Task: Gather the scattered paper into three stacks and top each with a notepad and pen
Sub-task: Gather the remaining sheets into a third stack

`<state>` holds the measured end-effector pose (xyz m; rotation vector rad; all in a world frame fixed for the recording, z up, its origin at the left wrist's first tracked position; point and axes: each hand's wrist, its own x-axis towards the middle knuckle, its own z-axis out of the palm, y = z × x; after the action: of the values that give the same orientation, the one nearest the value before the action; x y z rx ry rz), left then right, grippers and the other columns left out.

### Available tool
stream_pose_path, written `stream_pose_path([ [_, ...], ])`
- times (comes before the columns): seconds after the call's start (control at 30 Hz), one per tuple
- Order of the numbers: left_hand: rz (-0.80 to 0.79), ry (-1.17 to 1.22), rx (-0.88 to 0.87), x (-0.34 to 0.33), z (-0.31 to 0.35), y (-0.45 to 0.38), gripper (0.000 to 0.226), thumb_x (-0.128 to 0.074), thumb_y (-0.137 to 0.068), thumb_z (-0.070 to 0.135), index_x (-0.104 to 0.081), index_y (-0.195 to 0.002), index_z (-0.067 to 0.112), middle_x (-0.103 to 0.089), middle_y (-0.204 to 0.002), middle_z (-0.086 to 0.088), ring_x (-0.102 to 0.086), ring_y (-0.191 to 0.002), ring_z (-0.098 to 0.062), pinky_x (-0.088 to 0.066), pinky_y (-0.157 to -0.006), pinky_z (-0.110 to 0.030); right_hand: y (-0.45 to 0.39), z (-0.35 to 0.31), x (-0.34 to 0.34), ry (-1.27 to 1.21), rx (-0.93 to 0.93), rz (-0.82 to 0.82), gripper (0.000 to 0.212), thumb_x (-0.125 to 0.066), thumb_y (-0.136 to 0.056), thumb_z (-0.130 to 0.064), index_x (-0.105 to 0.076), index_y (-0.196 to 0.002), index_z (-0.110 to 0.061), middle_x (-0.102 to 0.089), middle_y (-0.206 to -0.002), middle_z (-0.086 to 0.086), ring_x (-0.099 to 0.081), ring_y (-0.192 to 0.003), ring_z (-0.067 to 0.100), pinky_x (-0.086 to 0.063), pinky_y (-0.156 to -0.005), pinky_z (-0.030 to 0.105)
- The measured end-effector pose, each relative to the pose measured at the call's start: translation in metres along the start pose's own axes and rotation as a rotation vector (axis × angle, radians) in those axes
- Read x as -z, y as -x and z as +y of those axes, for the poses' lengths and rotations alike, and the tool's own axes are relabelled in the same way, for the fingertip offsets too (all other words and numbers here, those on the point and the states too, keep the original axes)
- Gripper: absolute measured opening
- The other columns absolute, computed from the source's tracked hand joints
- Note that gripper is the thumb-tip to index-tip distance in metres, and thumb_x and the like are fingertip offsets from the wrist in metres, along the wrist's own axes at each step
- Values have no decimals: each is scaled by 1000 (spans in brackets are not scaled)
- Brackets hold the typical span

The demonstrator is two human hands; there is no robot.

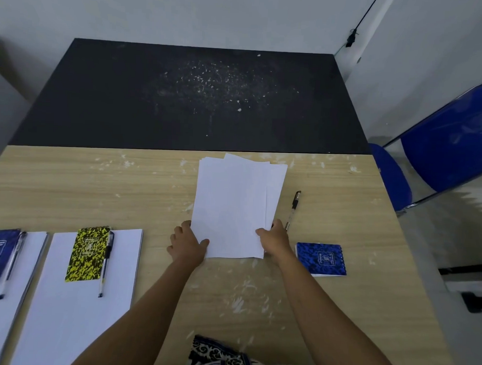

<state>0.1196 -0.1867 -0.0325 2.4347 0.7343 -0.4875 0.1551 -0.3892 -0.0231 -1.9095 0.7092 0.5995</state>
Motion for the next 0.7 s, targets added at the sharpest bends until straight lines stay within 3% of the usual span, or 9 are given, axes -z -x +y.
stream_pose_path([
  [0.2, -26, 41, -20, 3, -3, 5, 67, -69, -82, 30, -35, -137, 13, -40, -132, -11, -38, -125, -32, -34, -99, -46, 7, 6, 4, -233, 19, -72, 38, -50, -91, -2, -55, -128, -10, -62, -123, 6, -60, -101, 24, -52, -90, 37],
  [0.33, -141, 375, 57, 15, -6, -4, 72, -68, -63, 41, -53, -125, 8, -57, -120, -9, -56, -110, -31, -47, -92, -43, 24, 15, 16, -413, 38, -121, 40, -54, -93, 2, -54, -130, -11, -62, -116, 4, -61, -98, 22, -53, -80, 32],
  [0.4, -176, 554, 73, 27, -3, -6, 58, -69, -73, 30, -56, -121, 1, -63, -116, -12, -62, -96, -28, -51, -76, -36, 32, 21, 21, -459, 42, -166, 40, -55, -92, 4, -54, -130, -11, -62, -116, 5, -61, -99, 23, -52, -77, 32],
  [0.5, -277, 696, 54, 44, -4, -6, 37, -66, -83, 2, -54, -118, 2, -62, -113, -14, -60, -92, -28, -46, -66, -29, 44, 34, 28, -456, 80, -238, 40, -56, -90, 6, -55, -126, -13, -63, -120, 7, -62, -102, 24, -53, -83, 34],
  [0.57, -315, 758, 19, 55, -7, -4, 32, -64, -82, -4, -59, -112, 2, -65, -113, -16, -62, -91, -29, -49, -68, -29, 52, 40, 31, -406, 126, -281, 41, -57, -90, 6, -56, -125, -16, -63, -121, 6, -62, -105, 23, -53, -89, 36],
  [0.7, -204, 886, -56, 65, -6, 14, 33, -61, -78, -9, -61, -106, 8, -68, -107, -10, -64, -88, -27, -52, -71, -32, 68, 39, 29, -300, 177, -247, 45, -59, -85, 11, -57, -118, -20, -65, -116, 4, -62, -107, 25, -50, -95, 41],
])
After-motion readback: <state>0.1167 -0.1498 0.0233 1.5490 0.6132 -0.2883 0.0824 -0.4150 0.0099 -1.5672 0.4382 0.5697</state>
